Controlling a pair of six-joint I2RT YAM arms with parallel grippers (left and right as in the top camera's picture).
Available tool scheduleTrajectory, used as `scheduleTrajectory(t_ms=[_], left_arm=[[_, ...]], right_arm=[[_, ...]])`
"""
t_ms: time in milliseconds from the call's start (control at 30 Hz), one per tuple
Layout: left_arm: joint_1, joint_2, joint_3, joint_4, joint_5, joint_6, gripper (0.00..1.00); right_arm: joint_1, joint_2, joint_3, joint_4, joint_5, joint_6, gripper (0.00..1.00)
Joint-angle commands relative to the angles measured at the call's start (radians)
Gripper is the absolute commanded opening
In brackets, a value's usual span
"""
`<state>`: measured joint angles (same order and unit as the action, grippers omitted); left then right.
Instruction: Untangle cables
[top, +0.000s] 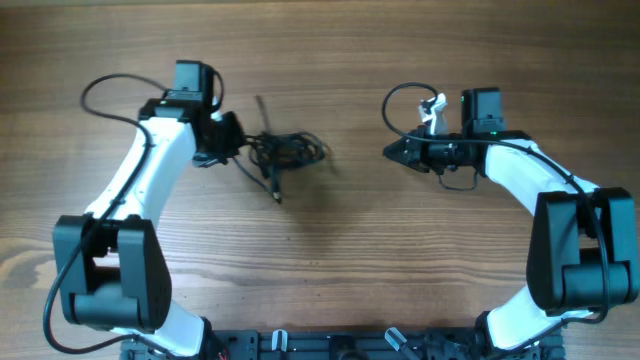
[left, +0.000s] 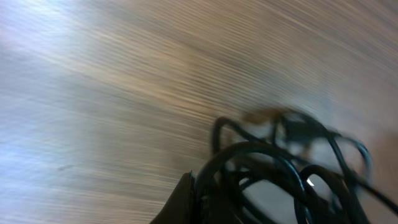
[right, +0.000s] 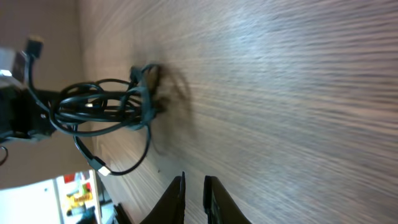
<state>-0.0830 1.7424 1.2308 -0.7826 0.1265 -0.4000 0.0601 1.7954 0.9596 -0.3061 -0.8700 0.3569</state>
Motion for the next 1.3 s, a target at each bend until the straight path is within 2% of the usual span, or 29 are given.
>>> scheduleTrajectory(t_ms=[0,67,167,300,367,500,567,700,867,1100,1267], left_arm=[[-0.074,0.01,-0.015,0.014,0.213,0.238,0.04],[-0.1,0.01,-0.015,0.013,0.248,0.296,0.04],[-0.125,0.01,-0.015,0.014,0.251,0.319,0.04],[-0.145,0.01,-0.015,0.02,0.251,0.322,0.04],[-0.144,0.01,-0.015,0.02,0.251,0.322,0.04],[-0.148,0.01,-0.015,0.019,0.26,0.327,0.04],[-0.163,0.01,-0.015,0.019,0.306,0.373,0.04],[-0.177,0.01,-0.015,0.024,0.31,0.37,0.04],[-0.177,0.01,-0.015,0.032,0.311,0.366,0.04],[-0.177,0.01,-0.015,0.034,0.311,0.364,0.04],[-0.177,0.01,-0.015,0.035,0.311,0.362,0.04]], right_arm=[[0.014,-0.002,0.006,0.006,-0.002,-0.039,0.14],[0.014,-0.002,0.006,0.006,-0.043,-0.071,0.17],[0.016,-0.002,0.006,0.006,-0.117,-0.099,0.27],[0.037,-0.002,0.006,0.006,-0.187,-0.122,0.33],[0.067,-0.002,0.007,0.009,-0.19,-0.128,0.41],[0.07,-0.016,0.044,0.057,-0.359,-0.129,0.42],[0.078,-0.048,0.066,0.077,-0.359,-0.077,0.43],[0.12,-0.124,0.067,0.08,-0.314,-0.069,0.43],[0.232,-0.128,0.067,0.085,-0.283,-0.069,0.43],[0.298,-0.128,0.067,0.088,-0.217,-0.059,0.43],[0.362,-0.127,0.066,0.077,0.043,-0.011,0.43]])
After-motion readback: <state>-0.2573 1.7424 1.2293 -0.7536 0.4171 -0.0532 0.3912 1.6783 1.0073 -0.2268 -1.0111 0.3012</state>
